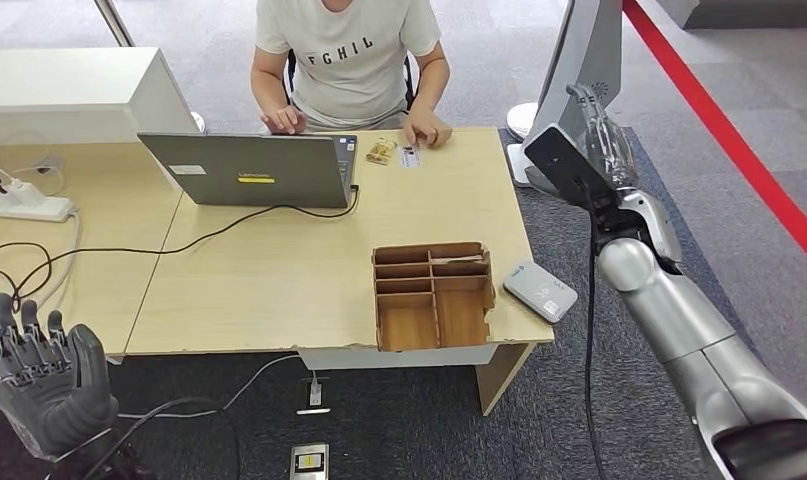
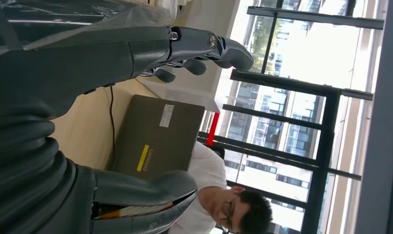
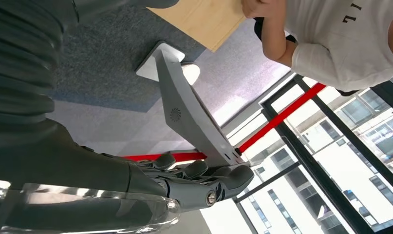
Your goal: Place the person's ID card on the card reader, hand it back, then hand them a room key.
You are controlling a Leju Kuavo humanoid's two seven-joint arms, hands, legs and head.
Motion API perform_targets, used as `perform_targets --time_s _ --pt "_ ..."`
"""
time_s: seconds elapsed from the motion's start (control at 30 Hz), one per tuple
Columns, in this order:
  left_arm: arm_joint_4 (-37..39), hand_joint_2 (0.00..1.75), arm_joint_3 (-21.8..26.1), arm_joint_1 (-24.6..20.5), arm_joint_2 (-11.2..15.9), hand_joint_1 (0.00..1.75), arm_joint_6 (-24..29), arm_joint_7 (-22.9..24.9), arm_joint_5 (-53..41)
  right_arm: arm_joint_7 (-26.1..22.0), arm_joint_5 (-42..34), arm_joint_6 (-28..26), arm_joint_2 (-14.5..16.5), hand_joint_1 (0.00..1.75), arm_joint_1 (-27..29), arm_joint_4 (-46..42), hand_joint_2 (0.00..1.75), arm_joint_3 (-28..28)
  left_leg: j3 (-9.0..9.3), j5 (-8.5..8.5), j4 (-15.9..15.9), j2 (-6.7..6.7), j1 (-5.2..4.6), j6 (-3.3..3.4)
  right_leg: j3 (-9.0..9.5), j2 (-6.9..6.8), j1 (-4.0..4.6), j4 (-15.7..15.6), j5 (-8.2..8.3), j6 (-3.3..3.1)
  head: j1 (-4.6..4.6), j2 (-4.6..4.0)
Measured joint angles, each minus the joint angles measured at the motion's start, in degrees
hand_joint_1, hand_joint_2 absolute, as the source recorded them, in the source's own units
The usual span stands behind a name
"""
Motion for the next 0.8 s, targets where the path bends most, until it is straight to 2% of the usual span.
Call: perform_targets --time_s 0.2,0.4,0.63,0.8 --pt "-0.8 1.75 1.03 1.24 -0.05 0.0 0.0 0.0 -0.26 -0.96 -5.84 -0.01 -5.72 0.0 10.17 -10.96 1.75 -5.37 -0.01 -0.01 -0.01 -0.01 0.0 0.0 0.0 0.0 0.01 0.0 -0.01 0.0 -0.01 0.0" --pt "-1.03 1.75 1.1 1.98 -0.1 0.0 0.0 0.0 -0.32 -1.9 -10.36 0.98 -9.28 0.0 18.36 -18.4 1.75 -10.59 -0.02 -0.01 -0.03 -0.01 0.0 -0.01 0.01 0.0 0.01 0.0 -0.01 0.0 0.0 0.0" --pt "-0.81 1.75 0.96 1.23 -0.08 0.0 0.0 1.44 -1.15 -2.73 -11.19 3.3 -10.44 0.0 23.63 -22.75 1.75 -13.92 -0.01 0.0 -0.03 0.01 0.0 -0.01 0.0 0.0 0.0 0.0 -0.01 0.0 0.0 0.0" --pt "-0.42 1.75 -0.79 -3.66 0.69 0.0 0.0 6.54 -6.8 -4.08 -9.61 6.11 -9.58 0.0 24.92 -23.59 1.75 -14.16 -0.03 0.02 -0.03 -0.01 0.0 -0.01 0.03 -0.03 0.0 0.04 0.01 0.01 -0.01 0.0"
